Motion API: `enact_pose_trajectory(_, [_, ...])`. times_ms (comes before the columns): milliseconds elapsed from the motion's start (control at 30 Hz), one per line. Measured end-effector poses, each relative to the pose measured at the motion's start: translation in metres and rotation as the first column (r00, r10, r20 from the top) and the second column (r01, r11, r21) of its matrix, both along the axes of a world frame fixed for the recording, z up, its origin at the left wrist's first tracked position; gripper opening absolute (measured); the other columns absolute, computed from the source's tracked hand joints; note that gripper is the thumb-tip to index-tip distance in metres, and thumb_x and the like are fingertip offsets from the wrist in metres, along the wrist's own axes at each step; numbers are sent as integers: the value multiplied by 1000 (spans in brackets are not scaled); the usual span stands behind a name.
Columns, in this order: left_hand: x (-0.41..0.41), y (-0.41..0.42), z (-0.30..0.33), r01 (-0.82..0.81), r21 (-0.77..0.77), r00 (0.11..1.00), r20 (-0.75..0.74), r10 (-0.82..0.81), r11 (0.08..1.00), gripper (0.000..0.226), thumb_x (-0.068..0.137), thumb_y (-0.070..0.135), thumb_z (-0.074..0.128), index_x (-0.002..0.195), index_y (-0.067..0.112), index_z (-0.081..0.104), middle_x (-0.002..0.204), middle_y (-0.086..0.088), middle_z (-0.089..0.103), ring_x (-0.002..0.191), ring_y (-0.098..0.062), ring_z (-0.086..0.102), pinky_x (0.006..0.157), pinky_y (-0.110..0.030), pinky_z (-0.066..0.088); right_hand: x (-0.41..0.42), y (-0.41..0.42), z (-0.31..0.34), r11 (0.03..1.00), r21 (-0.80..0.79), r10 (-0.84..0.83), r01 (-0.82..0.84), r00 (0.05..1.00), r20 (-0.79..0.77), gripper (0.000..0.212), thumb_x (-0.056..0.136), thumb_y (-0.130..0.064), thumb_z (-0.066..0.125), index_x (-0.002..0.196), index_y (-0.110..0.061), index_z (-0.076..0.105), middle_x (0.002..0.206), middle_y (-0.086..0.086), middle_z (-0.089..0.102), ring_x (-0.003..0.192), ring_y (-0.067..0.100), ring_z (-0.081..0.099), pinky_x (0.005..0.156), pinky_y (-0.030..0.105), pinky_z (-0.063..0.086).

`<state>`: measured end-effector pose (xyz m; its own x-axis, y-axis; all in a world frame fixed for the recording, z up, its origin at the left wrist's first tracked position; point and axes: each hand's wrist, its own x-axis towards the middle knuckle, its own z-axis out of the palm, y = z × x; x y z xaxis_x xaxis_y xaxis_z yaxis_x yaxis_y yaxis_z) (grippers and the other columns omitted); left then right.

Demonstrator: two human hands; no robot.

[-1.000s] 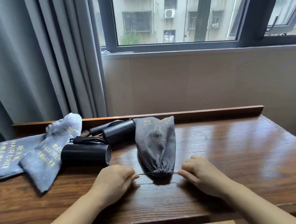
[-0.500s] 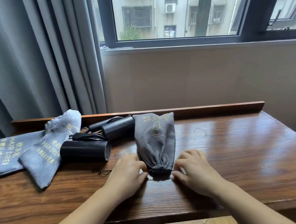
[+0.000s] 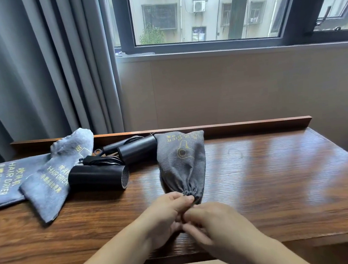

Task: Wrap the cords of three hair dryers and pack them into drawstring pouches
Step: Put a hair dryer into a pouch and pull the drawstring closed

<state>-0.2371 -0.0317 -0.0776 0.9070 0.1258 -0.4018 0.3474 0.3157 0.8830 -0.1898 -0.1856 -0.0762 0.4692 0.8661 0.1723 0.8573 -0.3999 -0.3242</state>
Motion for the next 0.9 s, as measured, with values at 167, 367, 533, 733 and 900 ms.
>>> enact_pose_trajectory(167, [-1,10,0,-49,-118,999,-19,47,992,13,95,12,59,83,14,55,69,-5,63,53,-12,56,46,-20,43,14,-9,-10,974,118,-184,193,979,-83,40,91,-56,37,73,-24,53,74,-9,56,75,6,50,71,31,42])
enact_pose_trajectory(367, [-3,11,-1,11,-150,1000,-1,-11,989,9,91,18,64,87,14,56,72,-2,61,45,-5,38,43,-17,19,20,2,-26,883,232,-156,408,721,-675,34,86,-24,74,106,-28,47,93,-7,74,71,-3,61,75,16,46])
enact_pose_trajectory(533, [-5,10,0,45,-161,999,14,-43,986,8,89,18,63,87,14,57,70,-1,58,41,-4,34,37,-15,24,13,17,-36,878,365,48,310,702,-710,65,87,-18,66,141,-33,34,91,1,73,84,16,66,88,30,51])
enact_pose_trajectory(733, [-3,18,-7,-44,-43,999,24,45,998,9,93,13,61,87,16,56,64,0,49,40,-5,32,38,-14,18,20,4,-32,854,393,87,342,650,-755,36,86,-28,61,120,-29,53,68,2,63,68,19,57,73,38,46])
enact_pose_trajectory(900, [-2,22,-16,-126,126,992,50,120,984,9,93,10,64,86,13,60,66,1,52,51,-7,41,37,-14,21,34,-12,-17,811,378,-46,446,693,-719,13,97,-19,58,90,-28,67,64,0,58,50,18,52,52,33,43])
